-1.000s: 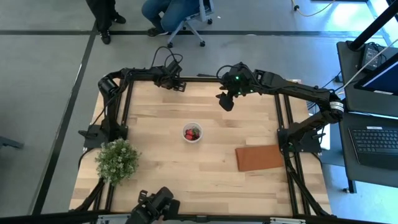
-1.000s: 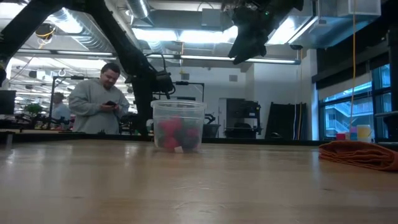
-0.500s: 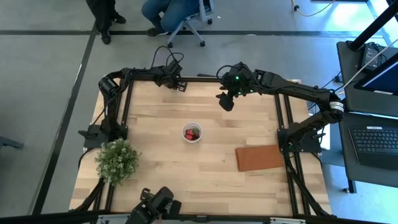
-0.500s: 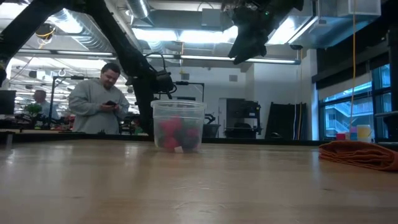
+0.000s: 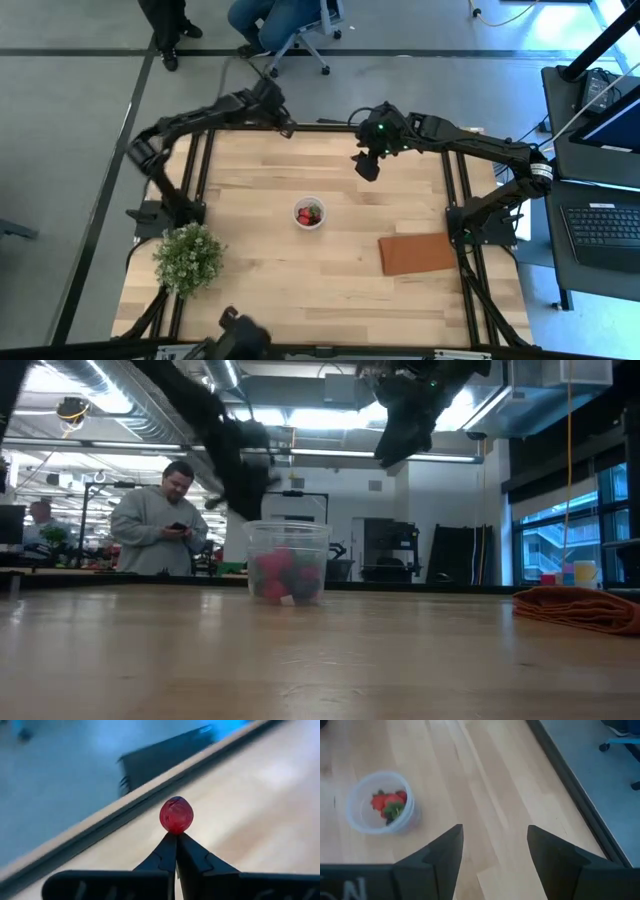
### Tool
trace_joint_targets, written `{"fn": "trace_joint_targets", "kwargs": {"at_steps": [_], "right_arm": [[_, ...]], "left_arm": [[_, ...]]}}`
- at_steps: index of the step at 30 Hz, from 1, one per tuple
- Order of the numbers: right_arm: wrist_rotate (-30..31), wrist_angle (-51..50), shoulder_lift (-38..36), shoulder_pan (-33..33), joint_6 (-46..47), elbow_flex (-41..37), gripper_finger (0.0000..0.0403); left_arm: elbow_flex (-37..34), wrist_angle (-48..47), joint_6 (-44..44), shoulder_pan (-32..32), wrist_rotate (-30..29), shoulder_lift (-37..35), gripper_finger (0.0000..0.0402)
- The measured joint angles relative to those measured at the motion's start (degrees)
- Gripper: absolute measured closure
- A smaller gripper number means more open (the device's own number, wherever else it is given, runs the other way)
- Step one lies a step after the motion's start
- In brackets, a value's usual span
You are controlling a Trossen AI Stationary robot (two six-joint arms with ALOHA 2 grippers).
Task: Pick and placing Produce into tupperware
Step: Put the red cherry into the bin
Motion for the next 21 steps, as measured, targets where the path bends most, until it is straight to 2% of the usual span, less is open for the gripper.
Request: {"fn": "trace_joint_targets", "kwargs": {"at_steps": [5, 10, 15, 21], "right_arm": [[0.0, -2.8, 0.0, -0.1, -1.2, 0.0, 0.018], [0.0, -2.7, 0.0, 0.0, -2.4, 0.0, 0.018], [0.0, -2.7, 0.0, 0.0, -2.4, 0.0, 0.018], [0.0, -3.0, 0.0, 0.0, -2.4, 0.0, 0.018]], "left_arm": [[3.5, -8.3, 3.0, -3.8, 7.7, -12.1, 0.0401], [4.3, -9.9, 2.5, -12.2, 9.6, -20.2, 0.0401], [4.3, -9.9, -2.0, -22.8, 2.7, -21.0, 0.0401], [4.3, -9.0, -5.8, -31.9, -2.8, -15.4, 0.0401]]}}
